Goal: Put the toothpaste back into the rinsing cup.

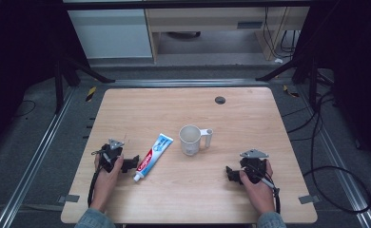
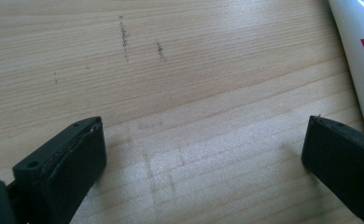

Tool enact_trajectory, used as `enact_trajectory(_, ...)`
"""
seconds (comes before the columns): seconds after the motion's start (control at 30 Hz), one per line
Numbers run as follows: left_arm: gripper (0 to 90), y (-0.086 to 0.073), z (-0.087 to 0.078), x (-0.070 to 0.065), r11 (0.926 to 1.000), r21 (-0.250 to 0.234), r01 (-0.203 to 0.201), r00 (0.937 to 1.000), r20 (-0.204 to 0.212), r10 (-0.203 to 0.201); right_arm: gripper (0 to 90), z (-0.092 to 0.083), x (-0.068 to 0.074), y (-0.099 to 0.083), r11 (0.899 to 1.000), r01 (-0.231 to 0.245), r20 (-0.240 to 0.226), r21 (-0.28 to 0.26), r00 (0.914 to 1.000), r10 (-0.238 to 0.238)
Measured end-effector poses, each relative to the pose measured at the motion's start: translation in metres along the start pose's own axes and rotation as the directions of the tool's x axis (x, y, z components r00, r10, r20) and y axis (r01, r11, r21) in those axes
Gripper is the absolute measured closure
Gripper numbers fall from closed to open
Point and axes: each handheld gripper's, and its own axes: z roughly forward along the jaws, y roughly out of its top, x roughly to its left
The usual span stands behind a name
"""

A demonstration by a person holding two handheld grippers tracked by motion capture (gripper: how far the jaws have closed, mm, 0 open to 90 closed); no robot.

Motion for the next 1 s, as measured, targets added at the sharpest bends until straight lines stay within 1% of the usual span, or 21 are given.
enact_trajectory(0.07, 1.4, 0.000, -0.001, 0.001, 0.9998, -0.015, -0.011, 0.9999, -0.007, 0.011, 0.4, 0.000, 0.000, 0.000, 1.000, 0.000, -0.002, 0.000, 1.0000, 0.000)
enact_trajectory(0.1, 4.7, 0.000, -0.001, 0.001, 0.9998, -0.015, -0.011, 0.9999, -0.007, 0.011, 0.4, 0.000, 0.000, 0.000, 1.000, 0.000, -0.001, 0.001, 1.0000, 0.000)
enact_trajectory(0.13, 3.8, 0.000, -0.003, 0.002, 0.9995, -0.029, -0.013, 0.9997, -0.020, 0.012, 0.4, 0.000, 0.000, 0.000, 1.000, 0.000, -0.001, 0.000, 1.0000, 0.000)
enact_trajectory(0.17, 2.6, 0.000, -0.006, 0.003, 0.9991, -0.041, -0.008, 0.9996, -0.028, 0.007, 0.4, 0.000, 0.000, 0.000, 1.000, 0.000, -0.001, 0.000, 1.0000, 0.000)
enact_trajectory(0.2, 3.7, 0.000, -0.014, 0.007, 0.9972, -0.071, 0.025, 0.9996, -0.015, -0.026, 0.4, 0.000, 0.000, 0.000, 1.000, 0.000, -0.002, 0.000, 1.0000, 0.000)
enact_trajectory(0.23, 3.8, 0.000, -0.017, 0.009, 0.9967, -0.076, 0.028, 0.9996, -0.008, -0.029, 0.4, 0.000, 0.000, 0.000, 1.000, 0.000, -0.001, 0.000, 1.0000, 0.000)
enact_trajectory(0.43, 3.6, 0.004, -0.028, 0.015, 0.9959, -0.084, 0.035, 0.9994, 0.003, -0.034, 0.4, 0.000, 0.000, 0.000, 1.000, 0.000, -0.002, 0.001, 1.0000, 0.000)
enact_trajectory(0.47, 3.7, 0.009, -0.033, 0.012, 0.9967, -0.080, 0.013, 0.9999, 0.003, -0.013, 0.4, 0.000, 0.000, 0.000, 1.000, 0.000, -0.002, 0.000, 1.0000, 0.000)
enact_trajectory(0.5, 3.8, 0.009, -0.033, 0.012, 0.9967, -0.080, 0.013, 0.9999, 0.003, -0.013, 0.4, 0.000, 0.000, 0.000, 1.000, 0.000, -0.002, 0.000, 1.0000, 0.000)
enact_trajectory(0.53, 4.2, 0.012, -0.037, 0.009, 0.9975, -0.069, -0.009, 0.9999, 0.011, 0.010, 0.4, 0.000, 0.000, 0.000, 1.000, 0.001, -0.002, 0.000, 1.0000, -0.001)
enact_trajectory(0.57, 4.2, 0.015, -0.040, 0.007, 0.9975, -0.068, -0.020, 0.9991, 0.035, 0.023, 0.4, 0.000, 0.000, 0.000, 1.000, 0.001, -0.002, 0.000, 1.0000, -0.001)
enact_trajectory(0.6, 3.9, 0.020, -0.044, 0.002, 0.9969, -0.059, -0.052, 0.9972, 0.051, 0.055, 0.4, 0.000, 0.000, 0.000, 1.000, 0.001, -0.001, 0.001, 1.0000, -0.001)
enact_trajectory(0.63, 4.0, 0.020, -0.044, 0.002, 0.9969, -0.059, -0.052, 0.9972, 0.051, 0.055, 0.4, 0.000, 0.000, 0.000, 1.000, 0.001, -0.001, 0.001, 1.0000, -0.001)
enact_trajectory(0.67, 4.0, 0.025, -0.045, -0.003, 0.9969, -0.027, -0.074, 0.9963, 0.043, 0.075, 0.4, 0.000, 0.000, 0.000, 1.000, 0.000, -0.002, 0.001, 1.0000, 0.000)
enact_trajectory(0.73, 4.0, 0.029, -0.045, -0.007, 0.9967, -0.002, -0.081, 0.9961, 0.034, 0.081, 0.4, 0.000, 0.000, 0.000, 1.000, 0.001, -0.002, 0.001, 1.0000, -0.001)
enact_trajectory(0.77, 4.0, 0.029, -0.045, -0.007, 0.9967, -0.002, -0.081, 0.9961, 0.034, 0.081, 0.4, 0.000, 0.000, 0.000, 1.000, 0.001, -0.002, 0.001, 1.0000, -0.001)
enact_trajectory(0.8, 3.9, 0.033, -0.046, -0.012, 0.9965, 0.025, -0.080, 0.9961, 0.039, 0.079, 0.4, 0.000, 0.000, 0.000, 1.000, 0.003, -0.001, 0.001, 1.0000, -0.003)
enact_trajectory(0.9, 3.9, 0.038, -0.047, -0.015, 0.9957, 0.044, -0.082, 0.9963, 0.030, 0.080, 0.4, 0.001, -0.001, 0.001, 1.000, 0.012, -0.009, -0.001, 0.9999, -0.012)
enact_trajectory(0.93, 4.1, 0.044, -0.048, -0.019, 0.9936, 0.073, -0.087, 0.9959, 0.033, 0.084, 0.4, 0.001, -0.001, 0.001, 1.000, 0.014, -0.009, 0.000, 0.9999, -0.014)
enact_trajectory(0.97, 4.2, 0.044, -0.048, -0.019, 0.9936, 0.073, -0.087, 0.9959, 0.033, 0.084, 0.4, 0.001, -0.001, 0.001, 1.000, 0.014, -0.010, 0.000, 0.9998, -0.014)
enact_trajectory(1.0, 4.2, 0.048, -0.049, -0.020, 0.9918, 0.097, -0.083, 0.9955, 0.053, 0.079, 0.4, 0.001, -0.001, 0.001, 1.000, 0.014, -0.010, 0.000, 0.9998, -0.014)
